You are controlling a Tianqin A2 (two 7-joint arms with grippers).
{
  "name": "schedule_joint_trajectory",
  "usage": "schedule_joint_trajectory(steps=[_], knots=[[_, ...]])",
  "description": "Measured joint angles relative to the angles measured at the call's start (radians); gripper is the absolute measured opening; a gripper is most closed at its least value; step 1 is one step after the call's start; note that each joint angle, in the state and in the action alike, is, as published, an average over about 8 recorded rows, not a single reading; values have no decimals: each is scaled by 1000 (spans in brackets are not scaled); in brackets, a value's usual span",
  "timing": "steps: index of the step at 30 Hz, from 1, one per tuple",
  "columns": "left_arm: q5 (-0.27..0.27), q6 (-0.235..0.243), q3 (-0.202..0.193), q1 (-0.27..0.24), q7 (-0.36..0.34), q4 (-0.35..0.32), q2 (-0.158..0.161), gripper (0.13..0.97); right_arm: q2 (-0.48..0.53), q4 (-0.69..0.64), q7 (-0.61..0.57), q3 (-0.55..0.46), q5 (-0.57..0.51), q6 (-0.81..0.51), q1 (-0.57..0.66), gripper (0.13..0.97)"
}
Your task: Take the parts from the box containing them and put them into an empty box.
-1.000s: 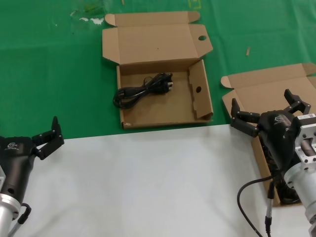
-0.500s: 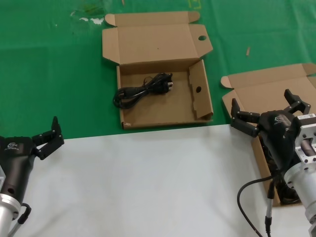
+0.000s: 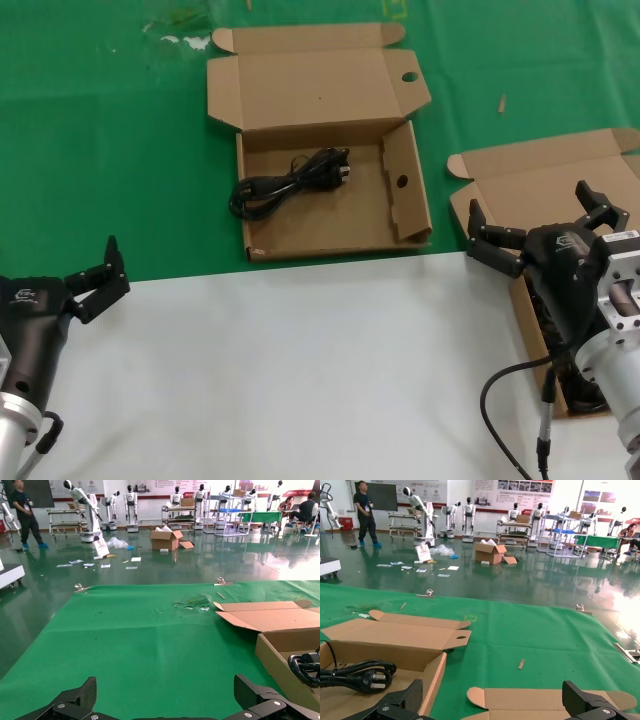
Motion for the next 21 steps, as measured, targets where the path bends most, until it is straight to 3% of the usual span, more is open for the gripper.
schedule_joint_trajectory(steps=[21], knots=[[0,0,0,0,0,0,0,966,0,0,0,0,0,0,0,966]])
